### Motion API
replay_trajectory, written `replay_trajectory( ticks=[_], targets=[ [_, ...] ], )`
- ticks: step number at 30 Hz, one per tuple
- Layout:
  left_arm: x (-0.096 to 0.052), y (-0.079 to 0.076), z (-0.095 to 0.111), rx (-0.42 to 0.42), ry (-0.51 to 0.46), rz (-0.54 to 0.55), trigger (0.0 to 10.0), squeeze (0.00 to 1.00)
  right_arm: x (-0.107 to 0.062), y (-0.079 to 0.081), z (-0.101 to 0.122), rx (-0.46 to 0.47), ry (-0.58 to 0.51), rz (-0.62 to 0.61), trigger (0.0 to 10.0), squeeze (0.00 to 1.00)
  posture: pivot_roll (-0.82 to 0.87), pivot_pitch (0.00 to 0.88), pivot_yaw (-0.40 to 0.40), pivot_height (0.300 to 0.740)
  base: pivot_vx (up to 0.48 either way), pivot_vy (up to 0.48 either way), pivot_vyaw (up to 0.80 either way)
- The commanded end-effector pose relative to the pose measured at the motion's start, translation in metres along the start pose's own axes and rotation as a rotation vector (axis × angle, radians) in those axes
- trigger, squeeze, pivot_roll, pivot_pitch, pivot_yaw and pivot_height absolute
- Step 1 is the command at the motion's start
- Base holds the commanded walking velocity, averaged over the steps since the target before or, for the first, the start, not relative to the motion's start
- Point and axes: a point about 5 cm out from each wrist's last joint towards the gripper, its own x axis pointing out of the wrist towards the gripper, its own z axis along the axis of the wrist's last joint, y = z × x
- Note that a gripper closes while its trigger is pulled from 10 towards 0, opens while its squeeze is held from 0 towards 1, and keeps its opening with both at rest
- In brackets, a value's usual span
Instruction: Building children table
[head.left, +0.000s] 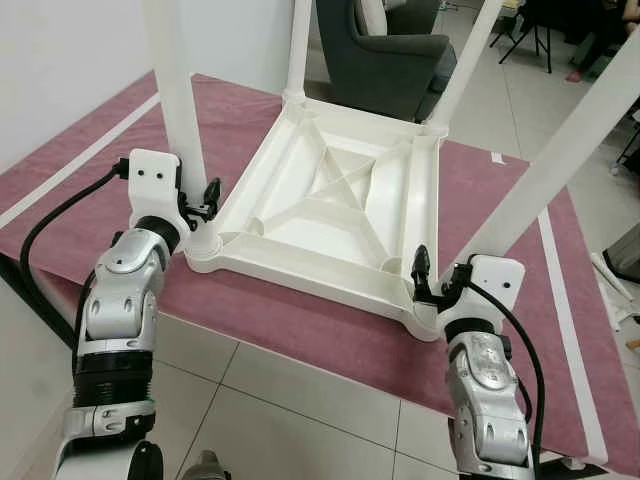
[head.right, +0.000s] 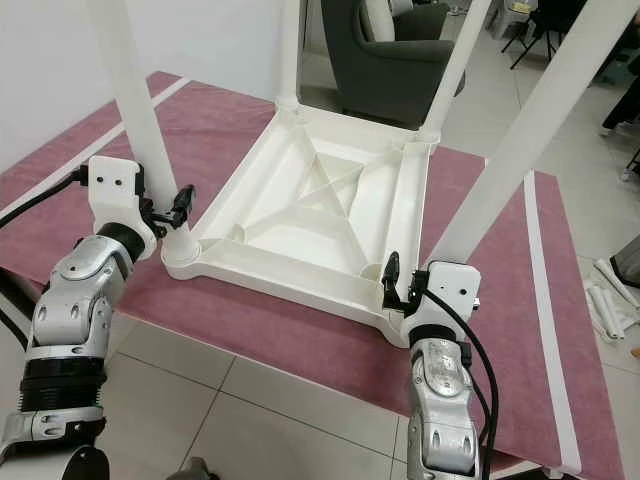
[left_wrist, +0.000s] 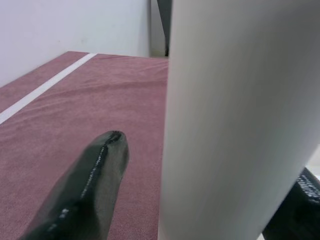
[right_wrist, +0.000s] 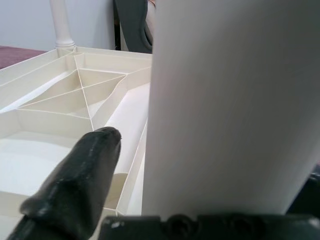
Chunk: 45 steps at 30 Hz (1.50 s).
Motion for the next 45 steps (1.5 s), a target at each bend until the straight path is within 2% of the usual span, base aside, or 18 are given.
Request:
replay_trajectory(
  ticks=[1, 2, 3, 4, 13, 14, 15, 16, 20, 22, 23, 25, 26, 30, 35, 40, 41, 45],
  targets=[
    [0.001, 0.008, 0.0, 0.01, -0.002, 0.086, 2.5, 0.0, 0.001, 0.0, -0.002, -0.004, 0.007, -0.003, 4.7, 0.0, 0.15, 0.0, -0.046, 0.74, 0.0, 0.0, 0.0],
    [0.002, 0.008, 0.0, 0.013, -0.002, 0.09, 2.5, 0.0, 0.002, 0.0, -0.003, -0.007, 0.008, -0.007, 4.7, 0.0, 0.15, 0.0, -0.046, 0.74, 0.0, 0.0, 0.0],
    [0.002, 0.007, -0.002, 0.015, -0.001, 0.091, 0.3, 0.0, 0.002, -0.001, -0.004, -0.011, 0.009, -0.012, 1.9, 0.0, 0.15, 0.0, -0.045, 0.74, 0.0, 0.0, 0.0],
    [0.002, 0.007, -0.004, 0.013, 0.002, 0.089, 0.0, 0.0, 0.002, -0.002, -0.005, -0.012, 0.011, -0.016, 0.0, 0.0, 0.14, 0.0, -0.043, 0.74, 0.0, 0.0, 0.0],
    [-0.002, -0.003, -0.01, -0.003, 0.022, 0.027, 0.0, 0.0, 0.005, -0.01, -0.007, -0.048, 0.013, -0.056, 0.0, 0.0, 0.14, 0.0, -0.042, 0.74, 0.0, 0.0, 0.0],
    [-0.002, -0.006, -0.011, -0.011, 0.029, 0.014, 0.0, 0.0, 0.009, -0.014, -0.005, -0.059, 0.005, -0.069, 0.4, 0.0, 0.15, 0.0, -0.04, 0.74, 0.0, 0.0, 0.0],
    [-0.002, -0.008, -0.011, -0.022, 0.036, 0.001, 0.0, 0.0, 0.012, -0.018, -0.002, -0.068, -0.005, -0.082, 4.8, 0.0, 0.15, 0.0, -0.04, 0.74, 0.0, 0.0, 0.0],
    [-0.001, -0.011, -0.012, -0.027, 0.048, -0.016, 10.0, 0.0, 0.017, -0.021, 0.003, -0.092, -0.026, -0.082, 10.0, 0.0, 0.15, 0.0, -0.04, 0.74, 0.0, 0.0, 0.0],
    [0.002, -0.016, -0.012, -0.037, 0.059, -0.043, 10.0, 0.0, 0.024, -0.022, 0.013, -0.128, -0.069, -0.068, 10.0, 0.0, 0.15, 0.0, -0.038, 0.74, 0.0, 0.0, 0.0],
    [0.007, -0.021, -0.01, -0.047, 0.074, -0.062, 10.0, 0.0, 0.031, -0.019, 0.033, -0.164, -0.136, -0.026, 10.0, 0.0, 0.15, 0.0, -0.039, 0.74, 0.0, 0.0, 0.0],
    [0.007, -0.021, -0.01, -0.047, 0.074, -0.062, 10.0, 0.0, 0.031, -0.019, 0.033, -0.164, -0.136, -0.026, 10.0, 0.0, 0.15, 0.0, -0.039, 0.74, 0.0, 0.0, 0.0],
    [0.012, -0.024, -0.008, -0.066, 0.082, -0.068, 10.0, 0.0, 0.035, -0.011, 0.054, -0.201, -0.213, 0.052, 10.0, 0.0, 0.15, 0.0, -0.039, 0.74, 0.0, 0.0, 0.0],
    [0.012, -0.024, -0.008, -0.066, 0.082, -0.068, 10.0, 0.0, 0.035, -0.011, 0.054, -0.201, -0.213, 0.052, 10.0, 0.0, 0.15, 0.0, -0.039, 0.74, 0.0, 0.0, 0.0],
    [0.024, -0.028, -0.002, -0.089, 0.092, -0.068, 10.0, 0.0, 0.033, 0.009, 0.088, -0.283, -0.311, 0.281, 10.0, 0.0, 0.13, 0.0, -0.036, 0.74, 0.0, 0.0, 0.0],
    [0.03, -0.029, -0.003, -0.115, 0.123, -0.052, 10.0, 0.0, 0.031, 0.013, 0.107, -0.335, -0.357, 0.363, 10.0, 0.0, 0.12, 0.0, -0.035, 0.74, 0.0, 0.0, 0.0],
    [0.034, -0.033, -0.013, -0.204, 0.209, -0.03, 10.0, 0.0, 0.034, 0.022, 0.139, -0.377, -0.438, 0.444, 10.0, 0.0, 0.11, 0.0, -0.035, 0.74, 0.0, 0.0, 0.0],
    [0.034, -0.033, -0.013, -0.204, 0.209, -0.03, 10.0, 0.0, 0.034, 0.022, 0.139, -0.377, -0.438, 0.444, 10.0, 0.0, 0.11, 0.0, -0.035, 0.74, 0.0, 0.0, 0.0],
    [0.038, -0.034, -0.02, -0.29, 0.26, -0.016, 10.0, 0.0, 0.036, 0.037, 0.174, -0.357, -0.532, 0.528, 10.0, 0.0, 0.11, 0.0, -0.038, 0.74, 0.0, 0.0, 0.0]
  ],
)
